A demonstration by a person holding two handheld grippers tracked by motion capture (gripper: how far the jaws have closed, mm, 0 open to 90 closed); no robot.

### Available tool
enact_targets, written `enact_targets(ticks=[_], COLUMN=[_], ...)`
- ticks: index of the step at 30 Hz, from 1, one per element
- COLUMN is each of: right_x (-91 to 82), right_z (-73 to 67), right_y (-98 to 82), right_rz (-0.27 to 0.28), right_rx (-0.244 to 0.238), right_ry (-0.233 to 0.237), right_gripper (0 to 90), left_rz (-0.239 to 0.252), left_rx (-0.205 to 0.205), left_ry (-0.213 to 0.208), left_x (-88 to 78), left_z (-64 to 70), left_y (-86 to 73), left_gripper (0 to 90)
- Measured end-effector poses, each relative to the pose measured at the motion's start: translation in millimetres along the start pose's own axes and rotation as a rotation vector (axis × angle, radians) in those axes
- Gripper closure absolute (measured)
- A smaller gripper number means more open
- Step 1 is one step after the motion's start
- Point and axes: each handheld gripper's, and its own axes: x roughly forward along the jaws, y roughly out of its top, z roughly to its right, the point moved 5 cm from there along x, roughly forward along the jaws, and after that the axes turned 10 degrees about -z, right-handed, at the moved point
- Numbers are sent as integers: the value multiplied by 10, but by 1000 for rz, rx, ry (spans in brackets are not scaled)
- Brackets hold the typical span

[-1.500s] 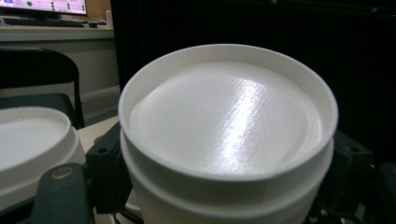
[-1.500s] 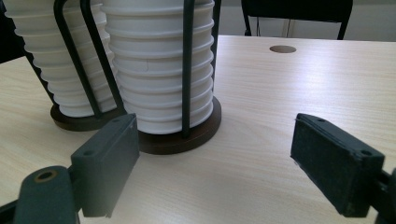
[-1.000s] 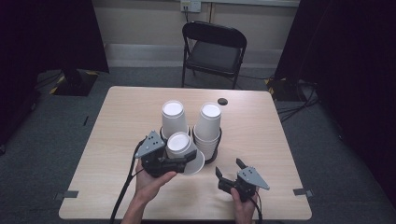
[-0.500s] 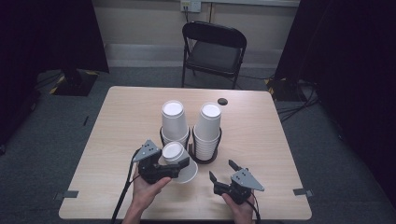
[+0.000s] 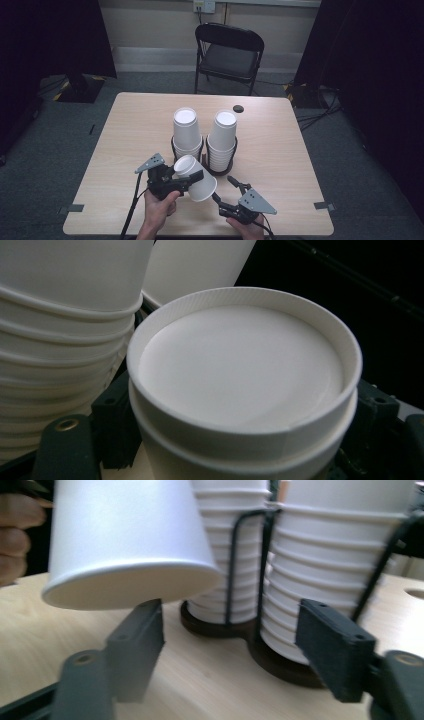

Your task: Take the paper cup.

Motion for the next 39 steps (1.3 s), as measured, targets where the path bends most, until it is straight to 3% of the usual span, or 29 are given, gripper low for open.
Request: enact_targets(ticks=[2, 8, 12, 16, 25, 31, 36, 37, 39], right_x=[18, 62, 94, 129, 246, 251, 203, 176, 166], right_z=[-31, -124, -146, -157, -163, -160, -125, -95, -84], right_y=[16, 48, 73, 101, 162, 183, 188, 197, 198], right_rz=[20, 63, 88, 116, 148, 181, 203, 222, 224], right_rx=[-3, -10, -13, -42, -58, -89, -90, -70, -69], right_ry=[27, 81, 91, 87, 98, 72, 64, 62, 62], right_gripper=[355, 383, 408, 432, 499, 674, 766, 786, 789], left_rz=[-3, 2, -10, -16, -40, -39, -46, -52, -56], left_rx=[-4, 9, 4, 4, 13, 22, 47, 58, 64], left_ry=[-4, -17, -34, -48, -75, -85, -52, -36, -37], left_x=[-5, -2, 39, 67, 98, 97, 86, 86, 85], left_z=[15, 49, 97, 132, 185, 189, 176, 165, 165], left_y=[-9, -40, -75, -85, -76, -83, -85, -88, -89], left_gripper=[208, 208, 207, 207, 206, 198, 172, 140, 133])
